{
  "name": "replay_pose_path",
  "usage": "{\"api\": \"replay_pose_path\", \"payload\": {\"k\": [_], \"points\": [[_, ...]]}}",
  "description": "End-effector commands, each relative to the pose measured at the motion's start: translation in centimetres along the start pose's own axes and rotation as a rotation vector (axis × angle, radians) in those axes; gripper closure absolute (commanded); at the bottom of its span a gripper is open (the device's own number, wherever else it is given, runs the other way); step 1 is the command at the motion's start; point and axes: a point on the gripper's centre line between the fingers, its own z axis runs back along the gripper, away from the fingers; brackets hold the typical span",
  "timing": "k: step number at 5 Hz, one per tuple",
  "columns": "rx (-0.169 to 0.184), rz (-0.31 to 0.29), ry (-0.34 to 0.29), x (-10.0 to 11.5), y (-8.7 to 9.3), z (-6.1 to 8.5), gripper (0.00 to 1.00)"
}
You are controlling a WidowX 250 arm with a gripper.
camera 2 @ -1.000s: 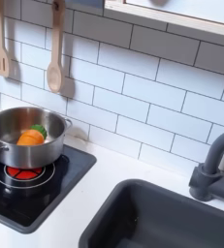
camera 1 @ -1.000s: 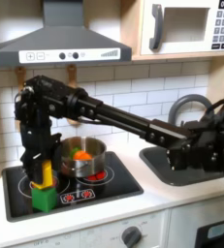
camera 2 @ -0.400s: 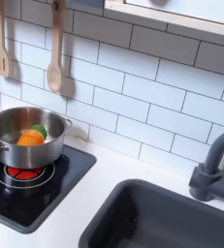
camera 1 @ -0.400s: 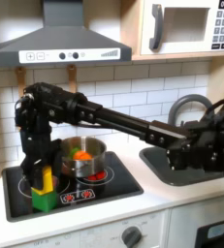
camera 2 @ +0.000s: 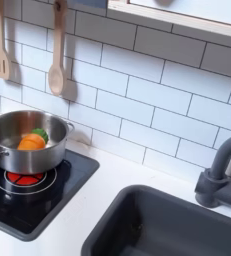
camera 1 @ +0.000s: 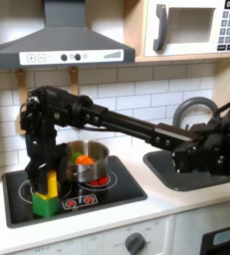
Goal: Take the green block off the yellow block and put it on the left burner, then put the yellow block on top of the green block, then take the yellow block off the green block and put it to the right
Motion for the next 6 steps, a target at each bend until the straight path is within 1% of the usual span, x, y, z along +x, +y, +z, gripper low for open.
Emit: {"api": "replay_pose_path", "payload": {"k": [1,3,5,6], "points": [[0.004,0.008,-0.001,0.16,0.16,-0.10,1.00],[0.002,0.010,0.007,0.12,0.16,0.03,1.00],[0.002,0.013,0.002,0.48,0.34,0.51,1.00],[0.006,0.009,0.006,0.62,0.34,0.34,1.00]]}}
